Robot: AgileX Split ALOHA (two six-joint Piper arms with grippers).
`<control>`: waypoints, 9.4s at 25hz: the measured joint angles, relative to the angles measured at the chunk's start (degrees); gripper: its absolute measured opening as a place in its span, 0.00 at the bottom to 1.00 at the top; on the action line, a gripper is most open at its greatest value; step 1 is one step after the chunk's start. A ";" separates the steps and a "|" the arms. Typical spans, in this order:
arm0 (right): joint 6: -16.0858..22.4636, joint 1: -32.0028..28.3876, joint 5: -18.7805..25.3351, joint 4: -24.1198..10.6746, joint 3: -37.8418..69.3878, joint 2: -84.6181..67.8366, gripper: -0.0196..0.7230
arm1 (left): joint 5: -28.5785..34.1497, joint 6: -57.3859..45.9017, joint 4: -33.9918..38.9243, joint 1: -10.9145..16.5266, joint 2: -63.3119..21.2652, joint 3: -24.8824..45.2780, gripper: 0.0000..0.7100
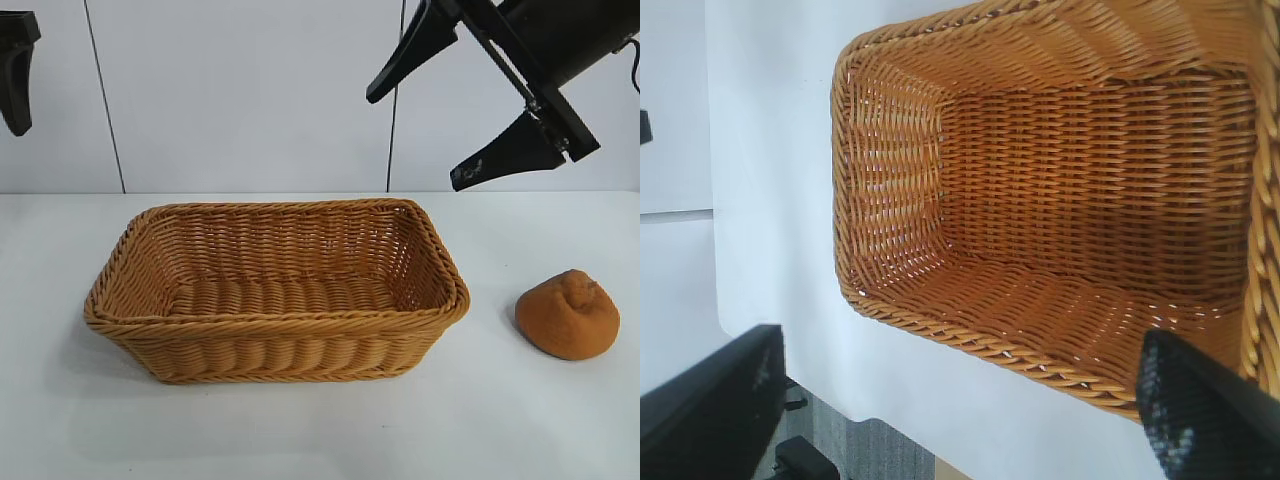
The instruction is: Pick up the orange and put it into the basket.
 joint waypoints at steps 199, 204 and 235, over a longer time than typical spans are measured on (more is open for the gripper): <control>24.66 -1.17 16.50 -54.57 -38.36 21.61 0.94 | -8.59 1.29 1.43 0.00 -102.09 60.43 0.90; 23.89 -8.08 16.94 -52.85 -38.36 21.62 0.94 | -8.59 1.29 1.43 0.00 -102.09 60.43 0.90; 13.94 -9.13 12.58 -45.69 30.56 -35.20 0.94 | -8.59 1.29 1.43 0.00 -102.09 60.43 0.90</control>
